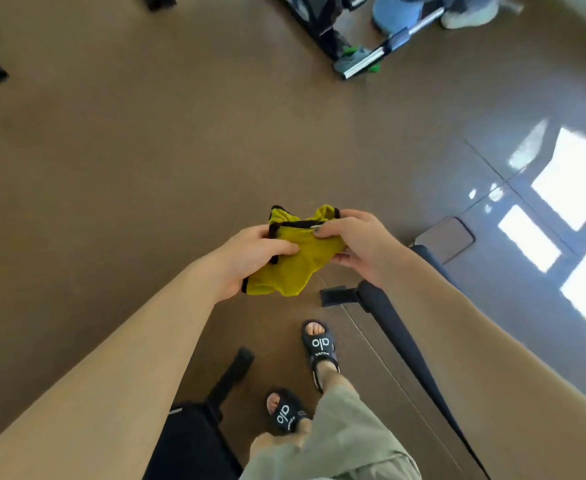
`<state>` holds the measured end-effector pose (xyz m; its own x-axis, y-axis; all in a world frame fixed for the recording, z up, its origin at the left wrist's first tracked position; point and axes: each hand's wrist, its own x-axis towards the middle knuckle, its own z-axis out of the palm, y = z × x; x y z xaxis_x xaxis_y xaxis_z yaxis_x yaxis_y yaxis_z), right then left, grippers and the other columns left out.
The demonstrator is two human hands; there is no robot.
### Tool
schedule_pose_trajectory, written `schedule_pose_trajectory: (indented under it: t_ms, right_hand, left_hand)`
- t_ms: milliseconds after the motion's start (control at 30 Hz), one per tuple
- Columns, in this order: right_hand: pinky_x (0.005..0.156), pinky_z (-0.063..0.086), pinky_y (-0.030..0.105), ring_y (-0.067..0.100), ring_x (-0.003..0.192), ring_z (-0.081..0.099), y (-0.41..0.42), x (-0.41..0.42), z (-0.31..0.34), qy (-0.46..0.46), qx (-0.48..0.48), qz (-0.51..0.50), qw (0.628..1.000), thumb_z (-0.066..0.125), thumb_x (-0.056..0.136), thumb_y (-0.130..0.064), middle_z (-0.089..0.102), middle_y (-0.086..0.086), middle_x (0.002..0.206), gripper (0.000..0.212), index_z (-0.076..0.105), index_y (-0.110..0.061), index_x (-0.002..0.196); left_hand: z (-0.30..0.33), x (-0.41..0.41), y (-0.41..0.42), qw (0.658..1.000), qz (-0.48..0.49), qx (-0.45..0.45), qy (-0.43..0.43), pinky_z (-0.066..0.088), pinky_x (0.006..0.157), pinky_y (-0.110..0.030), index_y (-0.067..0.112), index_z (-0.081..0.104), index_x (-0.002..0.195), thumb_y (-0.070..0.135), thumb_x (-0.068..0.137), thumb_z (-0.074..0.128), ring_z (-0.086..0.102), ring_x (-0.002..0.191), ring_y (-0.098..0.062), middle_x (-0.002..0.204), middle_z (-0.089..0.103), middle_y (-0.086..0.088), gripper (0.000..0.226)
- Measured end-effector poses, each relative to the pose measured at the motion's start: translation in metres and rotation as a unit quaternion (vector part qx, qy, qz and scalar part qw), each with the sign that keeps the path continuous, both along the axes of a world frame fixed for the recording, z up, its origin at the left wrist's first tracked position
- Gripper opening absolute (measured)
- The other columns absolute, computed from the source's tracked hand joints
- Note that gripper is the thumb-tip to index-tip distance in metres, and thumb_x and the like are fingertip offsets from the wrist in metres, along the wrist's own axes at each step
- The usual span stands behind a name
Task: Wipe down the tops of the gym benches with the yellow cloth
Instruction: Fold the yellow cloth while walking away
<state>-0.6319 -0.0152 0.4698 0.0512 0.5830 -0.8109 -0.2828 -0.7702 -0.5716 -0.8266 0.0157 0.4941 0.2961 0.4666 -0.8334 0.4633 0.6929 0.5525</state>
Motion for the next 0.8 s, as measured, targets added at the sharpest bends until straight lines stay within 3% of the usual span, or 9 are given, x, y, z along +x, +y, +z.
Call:
schedule_pose_trajectory:
  t_ms: [100,233,433,800]
  right_hand:
    - [0.091,0.060,0.043,0.027,0.111,0.066,0.008,0.031,0.001,0.017,0.001,-0.046,0.999,0.074,0.084,-0.004,0.064,0.009,0.125,0.053,0.058,-0.017,0.133]
    - [0.089,0.061,0.042,0.025,0.110,0.064,0.019,0.058,0.000,0.014,0.008,-0.088,0.996,0.069,0.087,0.002,0.062,0.006,0.125,0.054,0.057,-0.019,0.135]
    - [0.085,0.062,0.044,0.028,0.109,0.066,0.043,0.080,-0.009,0.024,-0.013,-0.177,0.984,0.069,0.085,0.007,0.061,0.007,0.123,0.061,0.054,-0.020,0.138]
    - [0.089,0.061,0.048,0.031,0.110,0.066,0.091,0.109,-0.057,-0.002,-0.015,-0.392,0.920,0.072,0.082,0.003,0.062,0.008,0.124,0.053,0.062,-0.023,0.127]
  left_hand:
    - [0.004,0.038,0.024,0.999,-0.034,0.013,0.018,0.059,0.097,-0.045,0.027,0.066,0.127,0.034,0.094,0.072,0.074,0.106,-0.023,0.114,0.077,0.000,0.034]
    - [0.004,0.076,0.054,0.994,-0.092,0.042,0.041,0.060,0.095,-0.039,0.023,0.069,0.124,0.036,0.094,0.071,0.075,0.100,-0.018,0.108,0.079,0.002,0.032]
    - [-0.007,0.109,0.112,0.965,-0.239,0.085,0.073,0.059,0.096,-0.044,0.023,0.072,0.114,0.044,0.093,0.071,0.074,0.101,-0.021,0.107,0.077,-0.001,0.030]
    - [-0.049,0.200,0.228,0.905,-0.419,0.001,0.067,0.060,0.094,-0.044,0.020,0.073,0.118,0.040,0.092,0.073,0.076,0.099,-0.022,0.109,0.079,-0.002,0.033]
